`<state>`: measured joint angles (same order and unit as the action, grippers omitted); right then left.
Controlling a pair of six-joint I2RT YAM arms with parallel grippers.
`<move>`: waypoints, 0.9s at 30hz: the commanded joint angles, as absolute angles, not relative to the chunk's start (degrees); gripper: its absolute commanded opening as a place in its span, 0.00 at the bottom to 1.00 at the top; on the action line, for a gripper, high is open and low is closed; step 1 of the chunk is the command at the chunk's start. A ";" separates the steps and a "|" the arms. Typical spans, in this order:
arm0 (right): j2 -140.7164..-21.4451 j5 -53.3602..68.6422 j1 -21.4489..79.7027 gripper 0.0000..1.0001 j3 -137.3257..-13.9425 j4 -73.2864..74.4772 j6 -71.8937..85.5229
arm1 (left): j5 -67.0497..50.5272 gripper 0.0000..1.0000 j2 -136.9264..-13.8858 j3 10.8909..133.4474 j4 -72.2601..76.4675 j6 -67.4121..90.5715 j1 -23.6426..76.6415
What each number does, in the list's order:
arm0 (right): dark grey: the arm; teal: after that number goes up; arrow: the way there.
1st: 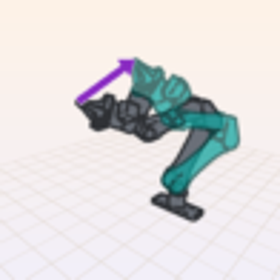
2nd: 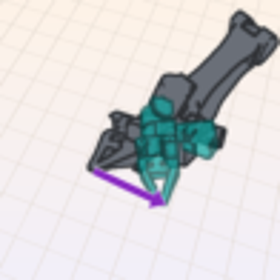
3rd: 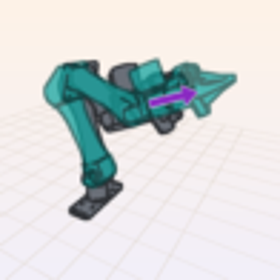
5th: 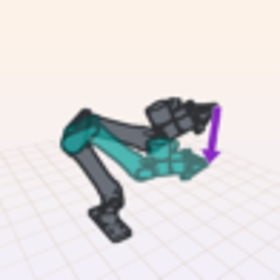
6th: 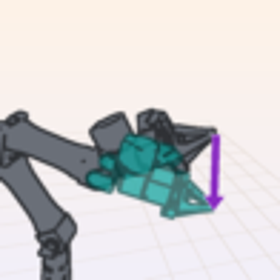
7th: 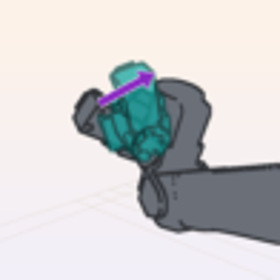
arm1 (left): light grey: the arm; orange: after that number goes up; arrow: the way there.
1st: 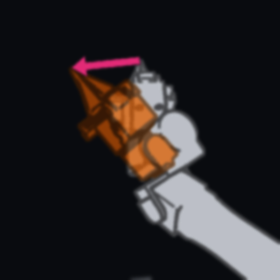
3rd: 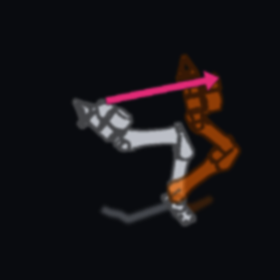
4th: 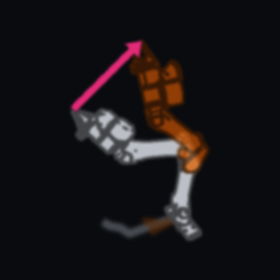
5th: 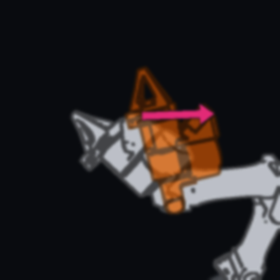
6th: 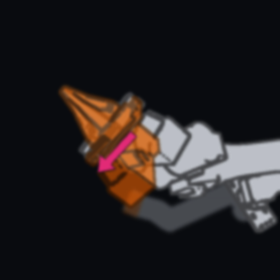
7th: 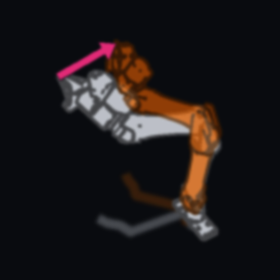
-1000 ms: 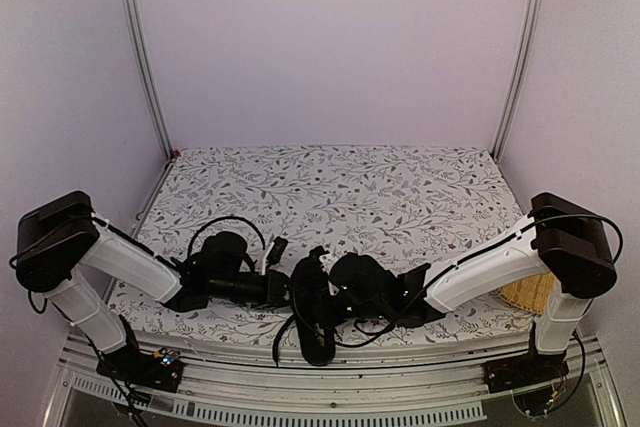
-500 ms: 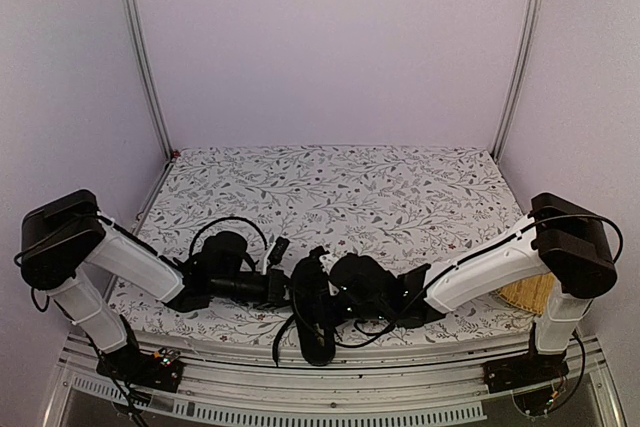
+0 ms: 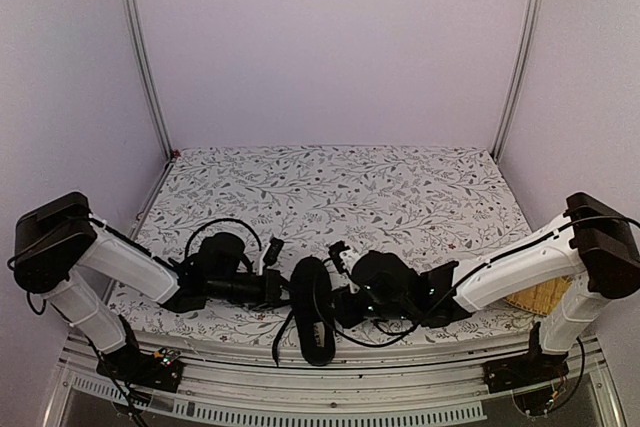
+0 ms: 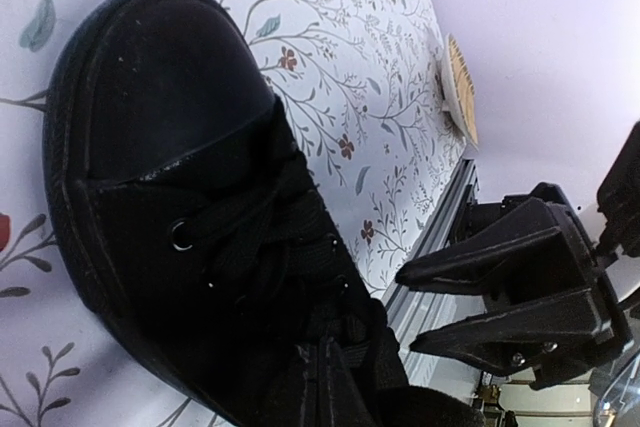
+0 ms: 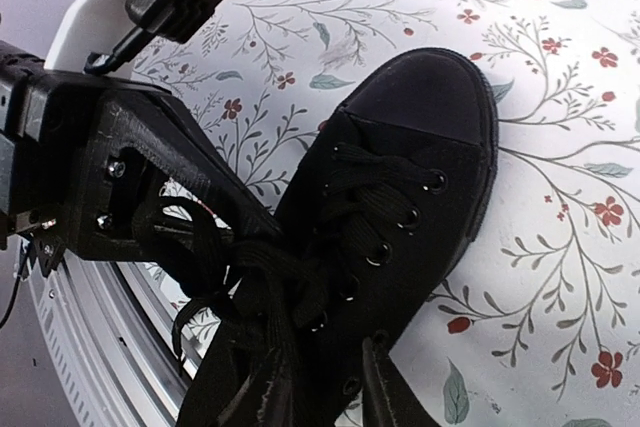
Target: Tie the shoes
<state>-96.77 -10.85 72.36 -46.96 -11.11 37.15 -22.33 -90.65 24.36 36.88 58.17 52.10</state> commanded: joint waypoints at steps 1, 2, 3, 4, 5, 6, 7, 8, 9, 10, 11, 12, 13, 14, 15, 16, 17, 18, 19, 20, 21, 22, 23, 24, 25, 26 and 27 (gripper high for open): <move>-91.20 -12.62 72.40 0.31 -44.71 -10.14 35.29 | -21.46 0.00 -89.48 23.87 35.60 58.05 51.94; -90.30 -12.57 72.35 0.34 -44.51 -10.38 34.86 | -21.47 0.00 -89.43 23.82 35.64 58.03 52.02; -89.59 -12.57 72.38 0.39 -44.43 -10.56 34.13 | -21.50 0.00 -89.39 23.82 35.66 58.04 52.02; -89.17 -12.30 72.34 0.44 -44.81 -10.58 33.54 | -21.52 0.00 -89.32 23.82 35.67 58.05 51.97; -89.31 -12.15 72.35 0.47 -45.58 -10.07 33.11 | -21.52 0.00 -89.26 23.82 35.67 58.08 51.95; -89.84 -11.98 72.40 0.51 -46.89 -9.17 32.58 | -21.47 0.00 -89.21 23.82 35.68 58.09 51.94; -90.58 -11.97 72.39 0.54 -48.44 -8.17 32.38 | -21.50 0.00 -89.13 23.84 35.67 58.05 51.94; -91.67 -11.65 72.40 0.56 -49.96 -7.30 32.34 | -21.52 0.00 -89.03 23.82 35.68 58.02 51.99; -92.72 -11.28 72.44 0.58 -51.31 -6.86 32.06 | -21.47 0.00 -89.03 23.82 35.64 58.01 51.95; -93.93 -11.04 72.42 0.60 -52.60 -6.64 31.94 | -21.48 0.00 -88.97 23.82 35.55 58.03 51.99; -95.08 -10.81 72.42 0.61 -53.72 -6.38 31.91 | -21.49 0.00 -88.95 23.83 35.56 58.09 51.98; -96.37 -10.60 72.42 0.61 -55.26 -6.10 31.84 | -21.45 0.00 -88.95 23.84 35.56 58.02 51.95; -97.52 -10.53 72.44 0.61 -56.24 -5.87 31.90 | -21.45 0.00 -88.90 23.82 35.53 58.09 51.94; -98.45 -10.25 72.45 0.61 -57.23 -5.92 31.90 | -21.49 0.00 -88.86 23.83 35.48 58.08 51.96; -99.38 -9.88 72.44 0.62 -58.22 -6.00 31.77 | -21.51 0.00 -88.86 23.86 35.49 58.03 52.00; -100.27 -9.63 72.42 0.61 -59.03 -6.18 31.61 | -21.55 0.00 -88.86 23.82 35.49 58.07 51.95; -101.49 -9.32 72.43 0.61 -59.97 -6.11 31.48 | -21.60 0.00 -88.86 23.75 35.50 58.08 51.98; -102.43 -8.95 72.49 0.61 -60.86 -6.03 31.32 | -21.54 0.00 -88.78 23.73 35.43 58.08 51.96; -103.33 -8.70 72.43 0.59 -61.55 -5.98 31.05 | -21.57 0.00 -88.77 23.74 35.42 58.01 51.95; -104.03 -8.43 72.42 0.57 -62.09 -5.98 30.97 | -21.59 0.00 -88.77 23.73 35.42 58.04 51.94; -104.66 -8.08 72.42 0.54 -62.52 -5.98 30.94 | -21.54 0.00 -88.73 23.79 35.39 58.07 51.95; -105.08 -7.82 72.42 0.50 -62.76 -5.90 30.87 | -21.60 0.00 -88.69 23.81 35.42 58.03 51.94; -105.38 -7.56 72.42 0.44 -62.71 -5.96 31.02 | -21.50 0.00 -88.68 23.82 35.38 58.01 51.99; -105.52 -7.48 72.42 0.38 -62.68 -5.97 31.09 | -21.46 0.00 -88.64 23.74 35.35 58.02 51.97; -105.51 -7.67 72.47 0.32 -62.56 -5.95 31.24 | -21.48 0.00 -88.67 23.74 35.32 58.01 52.00; -105.33 -8.12 72.43 0.25 -62.33 -5.77 31.57 | -21.47 0.00 -88.60 23.66 35.29 58.01 51.95; -104.95 -8.78 72.47 0.18 -61.88 -5.60 31.91 | -21.35 0.00 -88.52 23.52 35.33 58.01 51.94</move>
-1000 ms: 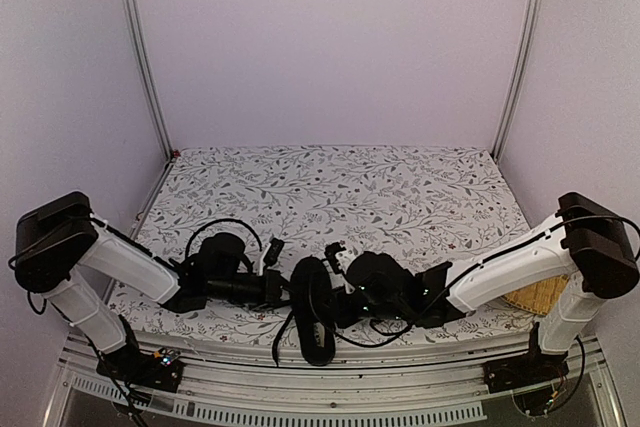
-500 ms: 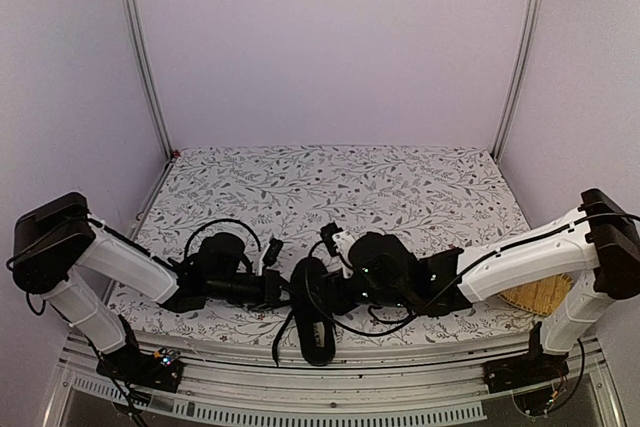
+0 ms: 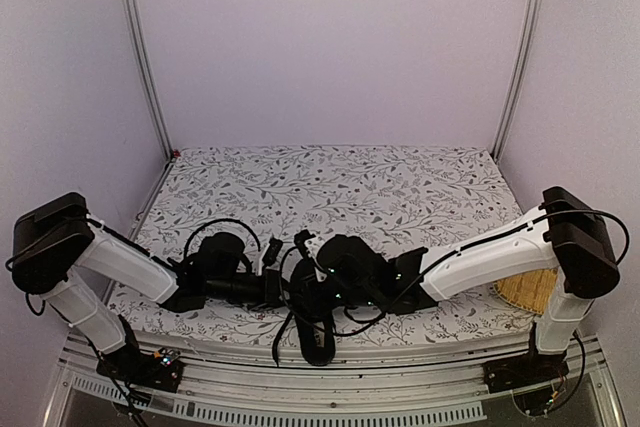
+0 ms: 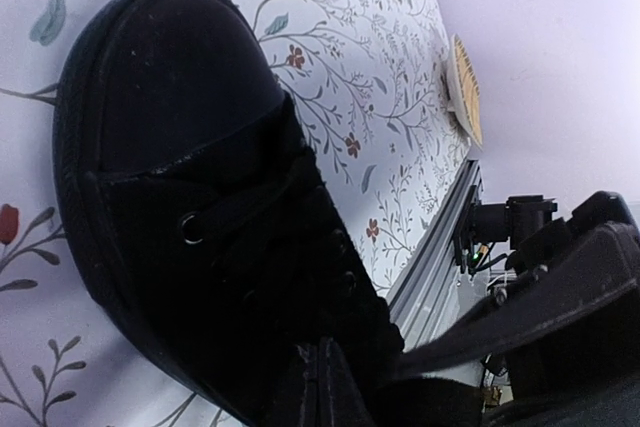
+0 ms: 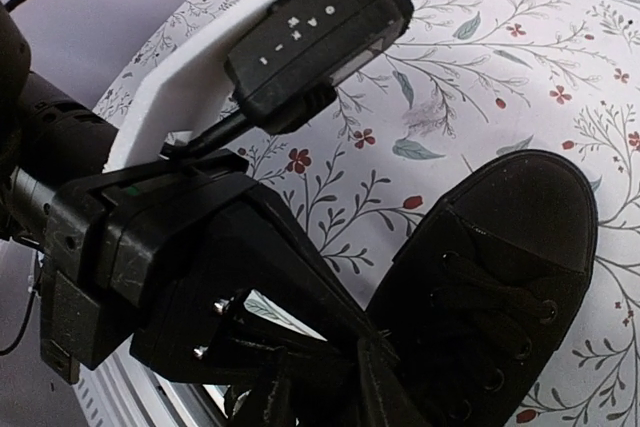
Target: Tie the shoes
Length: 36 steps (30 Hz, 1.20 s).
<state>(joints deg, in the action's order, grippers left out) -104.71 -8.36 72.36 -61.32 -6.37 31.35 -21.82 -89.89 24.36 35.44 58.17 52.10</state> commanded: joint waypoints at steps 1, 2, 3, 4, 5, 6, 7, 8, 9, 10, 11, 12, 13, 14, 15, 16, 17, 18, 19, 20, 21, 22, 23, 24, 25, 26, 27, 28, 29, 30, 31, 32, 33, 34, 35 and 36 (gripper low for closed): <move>-104.41 -9.55 72.38 0.12 -61.57 -5.34 32.40 | -21.22 0.00 -88.46 23.33 35.28 58.05 51.97; -103.91 -10.32 72.35 0.08 -61.24 -5.12 32.75 | -20.92 0.00 -88.30 23.15 35.16 58.13 51.95; -103.27 -11.00 72.34 0.04 -60.85 -4.86 33.19 | -20.65 0.00 -88.14 22.87 35.07 58.33 52.01; -102.29 -11.81 72.33 0.03 -60.43 -4.51 33.57 | -20.27 0.00 -87.93 22.59 34.77 58.53 51.96; -101.61 -12.73 72.29 0.03 -60.06 -3.83 33.97 | -19.82 0.00 -87.71 22.40 34.39 58.61 51.95; -101.03 -13.68 72.24 0.02 -59.64 -3.04 34.85 | -19.41 0.00 -87.57 22.27 33.94 58.70 51.97; -100.28 -14.44 72.12 0.02 -59.07 -2.58 35.41 | -19.19 0.00 -87.47 22.17 33.69 58.71 51.95; -99.49 -15.10 72.01 0.02 -58.21 -2.27 36.19 | -18.97 0.00 -87.43 22.15 33.50 58.68 51.94; -98.59 -15.47 71.89 0.02 -57.23 -2.19 36.86 | -18.86 0.00 -87.37 22.07 33.41 58.75 51.94; -97.82 -15.66 71.65 0.02 -56.23 -2.20 37.79 | -18.74 0.00 -87.36 22.07 33.21 58.79 51.94; -96.92 -15.72 71.41 0.02 -55.16 -2.18 38.63 | -18.60 0.00 -87.39 22.00 33.10 58.83 51.94; -96.27 -15.65 71.19 0.02 -54.32 -2.29 39.06 | -18.55 0.00 -87.30 21.98 33.04 58.86 51.93; -95.76 -15.62 70.94 0.02 -53.49 -2.36 39.62 | -18.44 0.00 -87.30 21.90 33.00 58.82 51.93; -95.33 -15.64 70.78 0.02 -52.84 -2.36 39.85 | -18.20 0.00 -87.28 21.89 32.85 58.81 51.95; -95.05 -15.62 70.50 0.02 -52.33 -2.29 40.11 | -17.97 0.00 -87.28 21.93 32.56 58.80 51.94; -94.83 -15.58 70.27 0.02 -51.84 -2.29 40.52 | -17.63 0.00 -87.28 21.89 32.07 58.70 51.90; -94.61 -15.45 70.00 0.02 -51.40 -2.24 40.83 | -17.16 0.00 -87.21 21.89 31.44 58.59 51.86; -94.43 -15.39 69.82 0.02 -51.01 -2.28 41.08 | -16.46 0.00 -87.00 21.76 30.80 58.54 51.89; -94.40 -15.32 69.57 0.02 -50.82 -2.33 41.19 | -15.56 0.00 -86.70 21.47 30.15 58.54 51.91; -94.40 -15.17 69.35 0.02 -50.60 -2.31 41.34 | -14.65 0.00 -86.40 21.12 29.81 58.52 51.91; -94.38 -14.98 69.09 0.02 -50.37 -2.35 41.45 | -13.83 0.00 -85.82 20.68 29.44 58.70 51.86; -94.39 -14.95 68.89 0.02 -50.18 -2.36 41.61 | -12.97 0.00 -85.41 20.17 29.18 58.92 51.80; -94.39 -14.90 68.78 0.02 -50.04 -2.37 41.82 | -12.35 0.00 -85.07 19.73 29.06 59.09 51.66; -94.39 -14.76 68.52 0.02 -49.84 -2.42 41.99 | -11.93 0.00 -84.68 19.32 28.93 59.21 51.59; -94.33 -14.64 68.30 0.02 -49.65 -2.64 42.15 | -11.62 0.00 -84.38 18.92 28.92 59.34 51.45; -94.30 -14.33 68.04 0.02 -49.45 -2.84 42.24 | -11.43 0.00 -84.12 18.57 28.80 59.39 51.43; -94.31 -14.11 67.72 0.02 -49.21 -2.95 42.51 | -11.09 0.00 -83.89 18.36 28.42 59.37 51.34; -94.31 -13.85 67.42 0.02 -49.15 -3.08 42.68 | -10.78 0.00 -83.66 18.10 28.08 59.41 51.26; -94.31 -13.81 67.22 0.02 -48.91 -3.08 42.84 | -10.49 0.00 -83.46 17.87 27.78 59.41 51.19; -94.31 -13.66 66.97 0.02 -48.87 -3.13 43.13 | -10.34 0.00 -83.23 17.68 27.55 59.44 51.09; -94.26 -13.53 66.79 0.02 -48.77 -3.05 43.30 | -10.03 0.00 -83.03 17.40 27.45 59.57 51.09; -94.27 -13.34 66.49 0.02 -48.53 -3.09 43.47 | -9.79 0.00 -82.81 17.07 27.24 59.65 50.99; -94.30 -13.17 66.25 0.02 -48.35 -3.16 43.63 | -9.39 0.00 -82.63 16.72 26.95 59.69 50.98; -94.31 -12.87 65.90 0.02 -48.20 -3.14 43.92 | -8.93 0.00 -82.42 16.51 26.59 59.80 50.90; -94.26 -12.65 65.66 0.02 -47.93 -3.16 44.15 | -8.62 0.00 -82.29 16.36 26.16 59.79 50.81; -94.30 -12.37 65.41 0.02 -47.62 -3.27 44.33 | -8.49 0.00 -82.07 16.11 26.03 59.79 50.81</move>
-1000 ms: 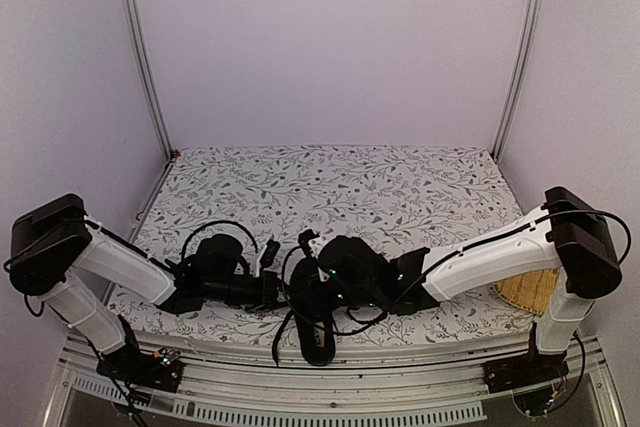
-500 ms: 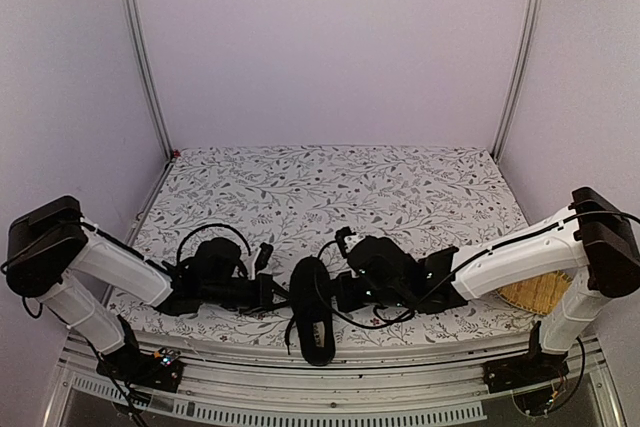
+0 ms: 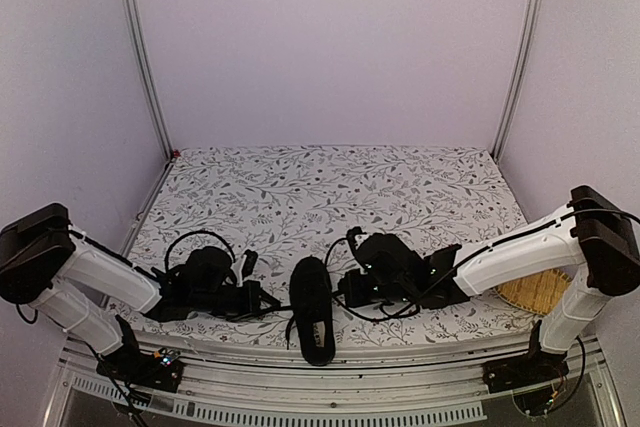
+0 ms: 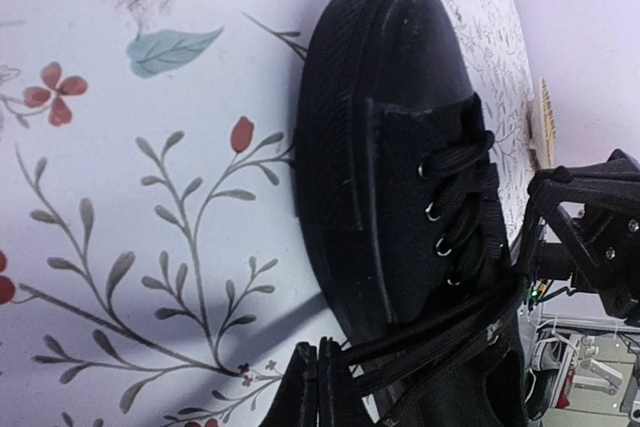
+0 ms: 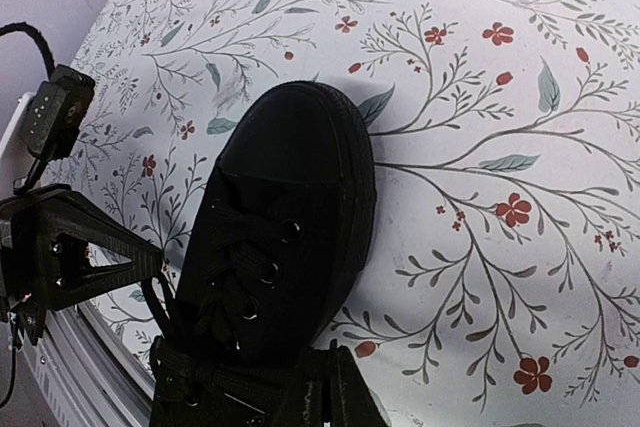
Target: Tie the shoes
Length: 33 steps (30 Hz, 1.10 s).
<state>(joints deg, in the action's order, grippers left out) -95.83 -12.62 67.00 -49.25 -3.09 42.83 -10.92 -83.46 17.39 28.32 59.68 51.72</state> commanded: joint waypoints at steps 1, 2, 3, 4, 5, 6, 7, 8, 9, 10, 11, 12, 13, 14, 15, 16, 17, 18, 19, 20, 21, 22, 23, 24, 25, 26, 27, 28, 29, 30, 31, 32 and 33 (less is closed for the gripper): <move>-94.23 -11.86 65.13 0.02 -47.27 -3.80 44.45 | -8.55 0.00 -81.89 16.01 26.02 59.78 50.80; -94.14 -11.45 64.91 0.02 -47.04 -4.13 44.47 | -8.69 0.00 -81.77 15.95 26.09 59.65 50.76; -94.07 -11.24 64.85 0.02 -46.95 -4.33 44.54 | -8.76 0.00 -81.73 15.95 26.03 59.39 50.72; -94.05 -10.99 64.74 0.02 -46.84 -4.62 44.44 | -8.84 0.00 -81.66 16.01 25.95 59.10 50.70; -93.97 -10.60 64.62 0.02 -46.91 -4.98 44.27 | -9.10 0.00 -81.64 16.06 26.13 58.63 50.68; -93.88 -9.74 64.58 0.02 -46.83 -5.67 43.81 | -10.08 0.00 -81.54 16.22 27.01 57.36 50.65; -93.79 -8.22 64.44 0.03 -46.96 -6.57 43.19 | -11.31 0.00 -81.43 16.61 27.66 55.66 50.61; -93.76 -7.05 64.43 0.04 -47.30 -7.01 41.68 | -12.09 0.00 -80.95 17.28 27.31 53.86 50.59; -93.51 -6.65 64.42 0.09 -47.56 -6.76 40.79 | -12.19 0.16 -80.21 18.11 26.00 51.83 50.57; -93.13 -6.48 64.29 0.15 -47.66 -6.50 40.45 | -11.38 0.31 -79.13 18.83 23.92 50.38 50.54; -92.51 -6.47 64.19 0.24 -47.69 -6.09 40.16 | -9.98 0.44 -77.61 20.20 21.49 48.47 50.59; -91.71 -6.61 64.00 0.32 -47.50 -5.68 40.14 | -8.30 0.54 -76.08 21.31 18.48 46.47 50.54; -90.70 -6.71 63.80 0.41 -46.88 -5.40 40.23 | -6.53 0.60 -74.40 22.42 15.76 44.63 50.47; -89.37 -6.82 63.58 0.48 -46.14 -5.30 40.42 | -5.02 0.63 -72.94 23.56 13.13 42.38 50.46; -88.11 -6.83 63.43 0.54 -45.22 -5.28 40.58 | -4.74 0.65 -71.77 24.57 11.43 40.11 50.46; -86.84 -6.72 63.30 0.58 -44.19 -5.50 40.75 | -5.39 0.66 -70.79 25.46 10.56 37.41 50.43; -85.57 -6.29 63.21 0.62 -43.12 -6.16 40.90 | -6.87 0.67 -70.27 26.08 10.55 34.89 50.45; -84.59 -5.38 63.19 0.64 -41.71 -7.32 41.03 | -9.72 0.67 -70.26 26.55 11.16 32.48 50.39; -83.68 -4.13 63.18 0.66 -40.50 -9.04 41.04 | -13.05 0.67 -70.79 27.32 12.00 29.83 50.43; -82.95 -2.49 63.08 0.67 -38.97 -10.93 41.24 | -16.46 0.67 -71.93 28.17 12.38 27.48 50.51; -82.59 -0.55 63.15 0.67 -37.53 -13.51 41.70 | -19.37 0.66 -73.54 29.31 12.54 25.41 50.49; -82.73 2.04 63.17 0.66 -36.06 -16.26 41.84 | -21.98 0.65 -75.07 30.51 12.36 23.49 50.51; -83.20 4.79 63.16 0.63 -35.51 -18.71 42.05 | -24.35 0.65 -76.80 31.59 12.50 22.01 50.52; -84.25 6.97 63.19 0.59 -35.43 -20.47 42.43 | -26.10 0.64 -78.83 32.49 12.87 20.23 50.54; -85.28 8.47 63.26 0.55 -35.47 -21.93 43.04 | -27.84 0.63 -79.78 33.38 13.22 19.07 50.58; -86.48 9.45 63.33 0.52 -35.54 -23.58 43.91 | -29.62 0.63 -81.25 34.36 13.52 18.20 50.62; -87.62 10.07 63.42 0.49 -35.81 -24.76 44.46 | -30.95 0.62 -82.75 35.35 13.61 17.40 50.62; -88.76 10.34 63.45 0.47 -36.28 -25.37 45.27 | -31.97 0.62 -84.33 36.70 13.50 16.83 50.62; -90.42 10.52 63.47 0.45 -36.98 -25.55 45.71 | -32.63 0.61 -86.20 37.61 13.31 16.28 50.68; -91.65 10.60 63.44 0.43 -37.82 -25.56 46.20 | -33.10 0.61 -87.31 38.39 13.16 15.69 50.73; -92.74 10.71 63.45 0.41 -38.60 -25.43 46.42 | -33.39 0.60 -88.30 38.94 13.03 15.32 50.81; -93.83 10.58 63.46 0.39 -39.35 -25.42 46.81 | -33.73 0.59 -89.16 39.42 13.01 14.96 50.81; -94.77 10.52 63.46 0.38 -39.92 -25.36 47.26 | -34.08 0.58 -89.88 39.84 13.01 14.67 50.84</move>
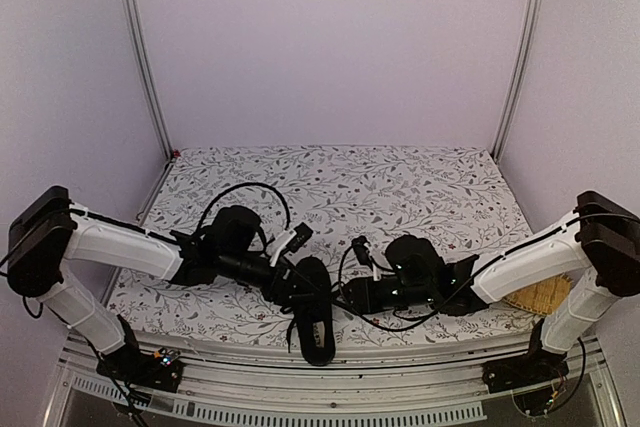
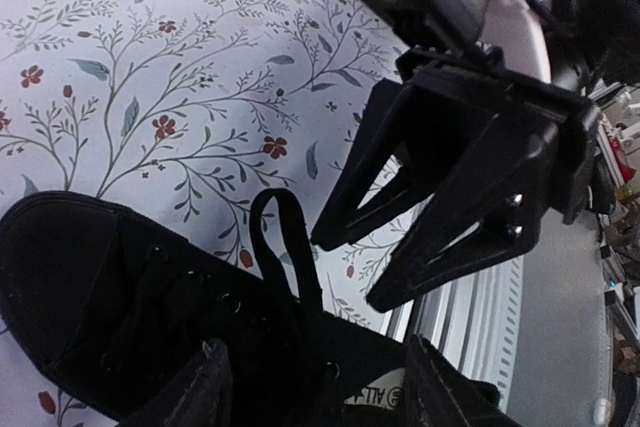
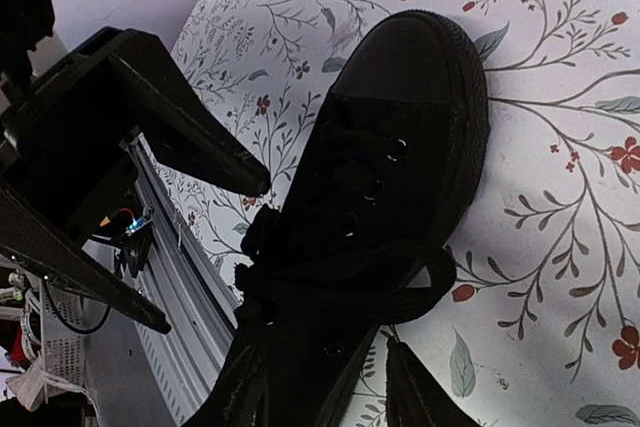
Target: Tie the shoes
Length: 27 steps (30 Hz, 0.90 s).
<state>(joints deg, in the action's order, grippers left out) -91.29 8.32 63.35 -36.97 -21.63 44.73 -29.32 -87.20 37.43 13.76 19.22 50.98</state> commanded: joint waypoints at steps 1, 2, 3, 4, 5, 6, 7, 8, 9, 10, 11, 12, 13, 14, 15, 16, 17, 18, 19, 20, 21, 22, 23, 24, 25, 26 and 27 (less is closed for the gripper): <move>-95.57 10.59 63.46 0.37 -40.38 -25.39 47.48 | -34.25 0.56 -90.50 40.19 12.89 14.53 50.81; -96.27 10.79 63.46 0.36 -40.70 -25.46 47.83 | -34.30 0.54 -91.01 40.43 12.77 14.46 50.85; -96.73 10.90 63.44 0.36 -40.94 -25.46 48.03 | -34.21 0.53 -91.43 40.63 12.74 14.35 50.92; -97.09 10.91 63.41 0.36 -41.17 -25.50 48.20 | -34.07 0.51 -91.79 40.69 12.74 14.27 50.93; -97.38 10.90 63.45 0.36 -41.28 -25.63 48.37 | -33.90 0.49 -92.10 40.81 12.71 14.24 50.91; -97.58 10.82 63.46 0.36 -41.44 -25.66 48.37 | -33.55 0.48 -92.54 40.97 12.48 14.18 50.90; -97.90 10.79 63.46 0.36 -41.76 -25.74 48.41 | -33.38 0.48 -92.93 41.18 12.13 14.09 50.89; -98.17 10.81 63.41 0.36 -42.09 -25.71 48.29 | -33.52 0.47 -93.39 41.36 12.05 14.00 50.91; -98.56 10.81 63.41 0.35 -42.50 -25.75 48.21 | -33.57 0.46 -93.69 41.47 12.04 14.04 50.90; -98.89 10.88 63.45 0.35 -42.84 -25.75 48.09 | -33.57 0.42 -93.94 41.48 12.11 14.13 50.90; -99.29 10.90 63.46 0.34 -43.16 -25.66 48.00 | -33.57 0.39 -94.10 41.41 12.19 14.20 50.89; -99.66 11.08 63.45 0.33 -43.47 -25.69 47.91 | -33.51 0.35 -94.17 41.33 12.33 14.35 50.89; -99.99 11.30 63.46 0.33 -43.79 -25.70 47.82 | -33.47 0.32 -94.12 41.23 12.48 14.49 50.92; -100.43 11.42 63.50 0.32 -44.00 -25.70 47.74 | -33.42 0.28 -94.02 40.95 12.76 14.70 50.93; -100.71 11.49 63.46 0.32 -44.15 -25.81 47.73 | -33.33 0.25 -94.04 40.71 13.00 14.88 50.94; -100.91 11.49 63.46 0.31 -44.20 -25.86 47.72 | -33.31 0.20 -94.04 40.58 13.27 15.04 50.92; -101.12 11.48 63.47 0.31 -44.21 -26.01 47.66 | -33.41 0.18 -94.08 40.46 13.46 15.17 50.91; -101.14 11.55 63.41 0.31 -44.16 -26.21 47.64 | -33.63 0.15 -94.24 40.36 13.54 15.25 50.97; -101.18 11.56 63.45 0.31 -44.20 -26.49 47.56 | -33.78 0.13 -94.41 40.28 13.66 15.35 50.91; -101.18 11.59 63.46 0.31 -44.16 -26.71 47.55 | -33.90 0.09 -94.58 40.26 13.73 15.50 50.89; -101.16 11.60 63.46 0.31 -44.08 -26.87 47.48 | -33.92 0.06 -94.73 40.25 13.79 15.62 50.91; -101.12 11.65 63.38 0.31 -44.12 -26.98 47.55 | -33.87 0.04 -94.80 40.25 13.77 15.62 50.94; -101.02 11.60 63.33 0.31 -43.93 -27.11 47.53 | -33.78 0.02 -94.85 40.19 13.86 15.72 50.94; -100.85 11.53 63.22 0.32 -43.71 -27.27 47.60 | -33.61 0.00 -94.75 40.05 14.07 15.91 50.90; -100.56 11.64 63.13 0.33 -43.26 -27.79 47.83 | -33.39 0.00 -94.52 39.74 14.55 16.57 50.89; -100.21 11.85 63.00 0.34 -42.65 -28.46 48.25 | -33.18 0.00 -94.04 38.84 15.49 17.33 50.83; -99.76 11.99 62.82 0.34 -41.84 -29.25 48.60 | -33.04 0.00 -93.47 37.89 16.94 18.18 50.82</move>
<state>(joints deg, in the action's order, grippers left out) -100.51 10.63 63.16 -42.68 -24.05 47.88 -33.39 -93.78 40.07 12.99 16.14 50.98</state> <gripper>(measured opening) 0.333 0.005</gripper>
